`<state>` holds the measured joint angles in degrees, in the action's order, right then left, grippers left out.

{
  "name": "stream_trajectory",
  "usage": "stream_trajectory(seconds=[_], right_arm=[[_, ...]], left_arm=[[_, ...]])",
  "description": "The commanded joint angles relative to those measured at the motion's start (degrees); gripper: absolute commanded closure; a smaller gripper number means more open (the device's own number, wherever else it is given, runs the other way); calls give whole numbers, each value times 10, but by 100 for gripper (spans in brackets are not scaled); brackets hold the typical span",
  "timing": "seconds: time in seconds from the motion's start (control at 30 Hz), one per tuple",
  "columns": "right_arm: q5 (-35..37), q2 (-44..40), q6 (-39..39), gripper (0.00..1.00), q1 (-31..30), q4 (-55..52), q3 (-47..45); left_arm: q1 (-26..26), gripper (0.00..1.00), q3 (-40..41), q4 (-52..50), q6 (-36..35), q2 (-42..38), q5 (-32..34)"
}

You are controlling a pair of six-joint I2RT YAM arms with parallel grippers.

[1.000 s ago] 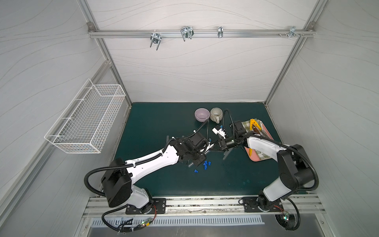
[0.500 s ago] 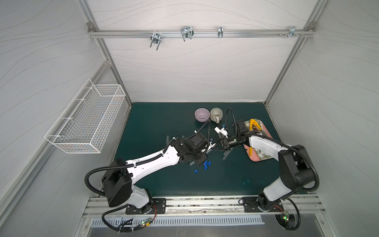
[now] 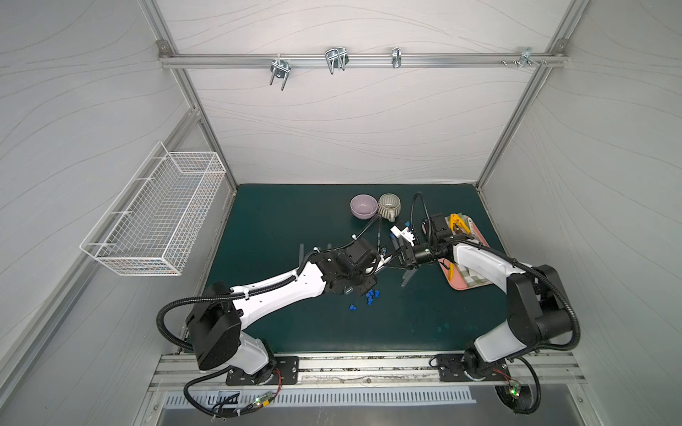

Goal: Remove stoppers from test tubes
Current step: Open the stopper on the test tube.

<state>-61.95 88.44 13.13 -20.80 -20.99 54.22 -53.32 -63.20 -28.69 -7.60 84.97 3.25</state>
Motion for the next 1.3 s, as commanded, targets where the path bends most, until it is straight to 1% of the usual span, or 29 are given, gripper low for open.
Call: stream_trajectory(seconds=[0.0, 0.17, 0.27, 0.33, 0.43, 0.53, 0.67, 0.8, 0.9, 0.97, 1.1, 1.27], right_arm=[[-1, -19, -14, 100, 15, -23, 1], [67, -20, -52, 100, 13, -82, 13], [81, -21, -58, 100, 14, -90, 14], [79, -21, -56, 100, 15, -87, 13], [43, -22, -34, 100, 16, -55, 5], [26, -24, -16, 100, 17, -30, -1], [29, -23, -15, 100, 19, -30, -1], [69, -23, -40, 100, 20, -67, 8], [81, -24, -46, 100, 20, -76, 9], [75, -25, -42, 100, 22, -73, 9], [33, -29, -12, 100, 29, -31, 1], [37, -27, -10, 100, 34, -30, 3]], left_arm=[[8, 99, -4, -63, -8, 12, 49], [3, 99, -3, -67, -13, 15, 67], [-1, 99, -3, -68, -15, 19, 74], [-4, 99, -3, -69, -16, 21, 78], [-6, 99, -3, -70, -16, 23, 83], [-7, 99, -2, -69, -17, 23, 85], [-7, 99, -2, -70, -20, 24, 90], [-9, 99, -1, -69, -20, 27, 95], [-12, 99, -1, -69, -21, 28, 98], [-13, 99, -1, -70, -22, 29, 99], [-15, 99, -1, -70, -23, 30, 105], [-16, 99, 0, -70, -23, 30, 107]])
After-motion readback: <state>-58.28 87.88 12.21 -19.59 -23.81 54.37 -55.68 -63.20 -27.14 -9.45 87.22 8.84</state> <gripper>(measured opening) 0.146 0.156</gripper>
